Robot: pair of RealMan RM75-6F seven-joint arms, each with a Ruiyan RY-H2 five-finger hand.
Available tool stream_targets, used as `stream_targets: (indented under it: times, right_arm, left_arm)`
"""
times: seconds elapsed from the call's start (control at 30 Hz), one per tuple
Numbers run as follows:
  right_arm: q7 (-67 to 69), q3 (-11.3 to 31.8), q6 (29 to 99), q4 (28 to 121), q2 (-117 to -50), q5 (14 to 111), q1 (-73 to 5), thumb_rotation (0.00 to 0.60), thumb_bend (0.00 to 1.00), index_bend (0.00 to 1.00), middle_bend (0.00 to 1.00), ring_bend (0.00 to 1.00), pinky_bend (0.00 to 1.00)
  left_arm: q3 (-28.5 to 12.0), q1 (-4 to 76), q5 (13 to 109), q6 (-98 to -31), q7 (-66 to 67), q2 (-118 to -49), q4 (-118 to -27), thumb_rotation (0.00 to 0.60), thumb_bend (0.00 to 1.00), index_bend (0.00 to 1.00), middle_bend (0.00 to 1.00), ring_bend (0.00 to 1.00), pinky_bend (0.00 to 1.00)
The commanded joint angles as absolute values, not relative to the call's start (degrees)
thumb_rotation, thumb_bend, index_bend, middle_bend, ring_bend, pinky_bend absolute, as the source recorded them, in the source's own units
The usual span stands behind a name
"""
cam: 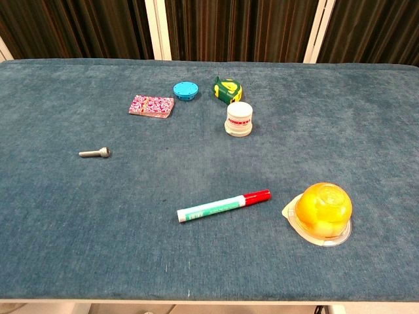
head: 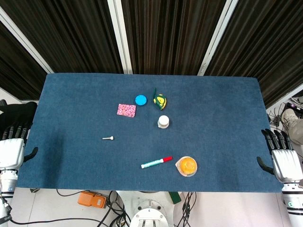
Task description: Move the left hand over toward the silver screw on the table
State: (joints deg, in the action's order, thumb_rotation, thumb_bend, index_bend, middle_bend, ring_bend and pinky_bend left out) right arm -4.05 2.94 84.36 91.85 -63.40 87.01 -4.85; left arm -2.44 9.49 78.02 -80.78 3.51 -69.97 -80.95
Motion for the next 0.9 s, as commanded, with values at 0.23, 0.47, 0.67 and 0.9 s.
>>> stream_targets:
  times: [0.23,0.47,0.67,0.9]
  right_arm:
    - [-3.94,2.97,84.42,91.94,-63.33,87.01,-4.82,0.6,0.46,0.09,0.13,0.1,0.04]
    - [-3.81,2.99,84.43,92.06,-63.3,86.86,-4.74,0.6,0.46,0.09,0.13,0.1,0.04]
    - [-4.06,2.78,84.19,92.04,-63.33,87.07,-4.79,0.6,0.46,0.09,0.13,0.1,0.04]
    - [-3.88,2.63,83.56,92.46,-63.02,86.77,-4.86,0.6,0.46,0.09,0.13,0.1,0.04]
  left_arm:
    - [-3.03,9.09,77.98,-80.81,3.58,-69.79,-81.09,0.6,0.22,0.13,0.1,0.03,0.12]
    - [-2.7,10.13,78.22,-77.72,3.28,-70.6,-81.89,0.6,0.22,0.13,0.1,0.03,0.12]
    - [-4.09,13.87,76.07,-72.64,11.11,-71.83,-85.87,0.6,0.23,0.13,0.1,0.03,0.12]
    - [-6.1,19.38,72.48,-66.78,21.09,-74.88,-90.27,0.6,0.23,0.18,0.1,0.03,0.12]
